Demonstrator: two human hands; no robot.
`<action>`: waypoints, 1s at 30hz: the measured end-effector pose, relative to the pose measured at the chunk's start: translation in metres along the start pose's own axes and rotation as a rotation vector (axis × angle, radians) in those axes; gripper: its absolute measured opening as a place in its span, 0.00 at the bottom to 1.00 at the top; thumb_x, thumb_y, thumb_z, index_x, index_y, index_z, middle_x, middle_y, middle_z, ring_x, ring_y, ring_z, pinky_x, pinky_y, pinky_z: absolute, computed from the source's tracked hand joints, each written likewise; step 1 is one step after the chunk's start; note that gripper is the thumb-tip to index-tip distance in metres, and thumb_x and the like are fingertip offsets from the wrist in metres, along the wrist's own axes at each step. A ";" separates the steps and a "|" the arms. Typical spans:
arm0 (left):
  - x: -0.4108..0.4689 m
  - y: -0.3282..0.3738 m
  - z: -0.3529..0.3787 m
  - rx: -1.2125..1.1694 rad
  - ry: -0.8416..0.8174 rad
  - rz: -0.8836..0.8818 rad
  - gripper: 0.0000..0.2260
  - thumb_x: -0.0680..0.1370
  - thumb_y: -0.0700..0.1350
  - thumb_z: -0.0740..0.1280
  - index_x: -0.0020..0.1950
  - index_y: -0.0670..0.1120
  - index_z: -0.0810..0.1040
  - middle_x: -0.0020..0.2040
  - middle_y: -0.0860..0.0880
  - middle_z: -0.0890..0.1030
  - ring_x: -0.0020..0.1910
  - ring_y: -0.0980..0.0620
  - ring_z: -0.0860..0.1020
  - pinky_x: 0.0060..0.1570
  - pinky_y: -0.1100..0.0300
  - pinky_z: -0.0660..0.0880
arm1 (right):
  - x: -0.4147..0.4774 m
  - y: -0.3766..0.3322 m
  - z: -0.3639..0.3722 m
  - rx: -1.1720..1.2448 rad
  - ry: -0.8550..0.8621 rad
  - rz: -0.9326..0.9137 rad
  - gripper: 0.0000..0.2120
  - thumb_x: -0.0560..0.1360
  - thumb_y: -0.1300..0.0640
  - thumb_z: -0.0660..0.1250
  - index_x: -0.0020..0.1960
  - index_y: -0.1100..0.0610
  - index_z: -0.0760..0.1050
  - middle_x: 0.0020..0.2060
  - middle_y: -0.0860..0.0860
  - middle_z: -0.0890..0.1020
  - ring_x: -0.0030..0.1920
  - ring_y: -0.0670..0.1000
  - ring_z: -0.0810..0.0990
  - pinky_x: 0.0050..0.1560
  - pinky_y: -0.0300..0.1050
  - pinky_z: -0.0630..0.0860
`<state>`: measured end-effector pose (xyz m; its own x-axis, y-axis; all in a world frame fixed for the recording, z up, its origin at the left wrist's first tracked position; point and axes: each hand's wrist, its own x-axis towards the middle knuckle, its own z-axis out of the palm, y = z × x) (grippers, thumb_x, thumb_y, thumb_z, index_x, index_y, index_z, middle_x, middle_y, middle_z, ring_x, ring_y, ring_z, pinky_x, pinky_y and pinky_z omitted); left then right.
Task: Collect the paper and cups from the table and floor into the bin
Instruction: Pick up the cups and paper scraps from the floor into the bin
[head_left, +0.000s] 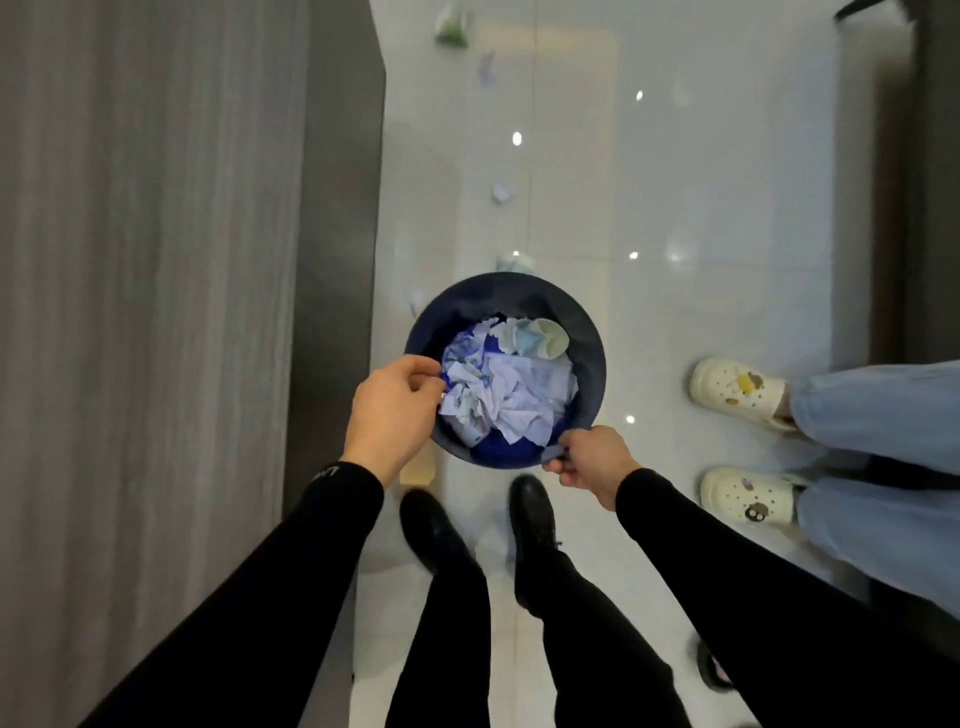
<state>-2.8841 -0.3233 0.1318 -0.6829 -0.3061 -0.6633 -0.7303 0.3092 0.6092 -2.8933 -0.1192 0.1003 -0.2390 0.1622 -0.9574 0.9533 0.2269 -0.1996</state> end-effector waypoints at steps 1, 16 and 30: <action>0.002 0.017 -0.004 -0.003 0.004 0.027 0.06 0.72 0.44 0.65 0.42 0.56 0.77 0.38 0.53 0.82 0.45 0.51 0.81 0.49 0.57 0.76 | -0.006 -0.013 -0.006 0.019 -0.006 -0.012 0.07 0.76 0.68 0.53 0.48 0.66 0.69 0.31 0.59 0.75 0.14 0.43 0.72 0.17 0.31 0.68; 0.090 0.229 0.009 -0.111 0.168 0.012 0.05 0.73 0.42 0.66 0.47 0.49 0.79 0.38 0.49 0.83 0.43 0.49 0.81 0.54 0.50 0.77 | 0.009 -0.253 -0.121 0.057 -0.064 -0.148 0.08 0.76 0.68 0.52 0.43 0.65 0.70 0.31 0.58 0.75 0.15 0.45 0.74 0.17 0.32 0.71; 0.212 0.365 0.036 -0.334 0.215 -0.079 0.08 0.75 0.41 0.63 0.52 0.45 0.78 0.45 0.46 0.83 0.45 0.50 0.81 0.51 0.54 0.77 | 0.061 -0.458 -0.180 -0.029 -0.073 -0.157 0.06 0.77 0.68 0.53 0.48 0.66 0.69 0.33 0.59 0.74 0.29 0.52 0.75 0.18 0.34 0.72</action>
<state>-3.2948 -0.2430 0.1981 -0.5870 -0.5093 -0.6293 -0.7222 -0.0218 0.6913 -3.3778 -0.0399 0.1708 -0.3692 0.0524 -0.9279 0.8993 0.2718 -0.3425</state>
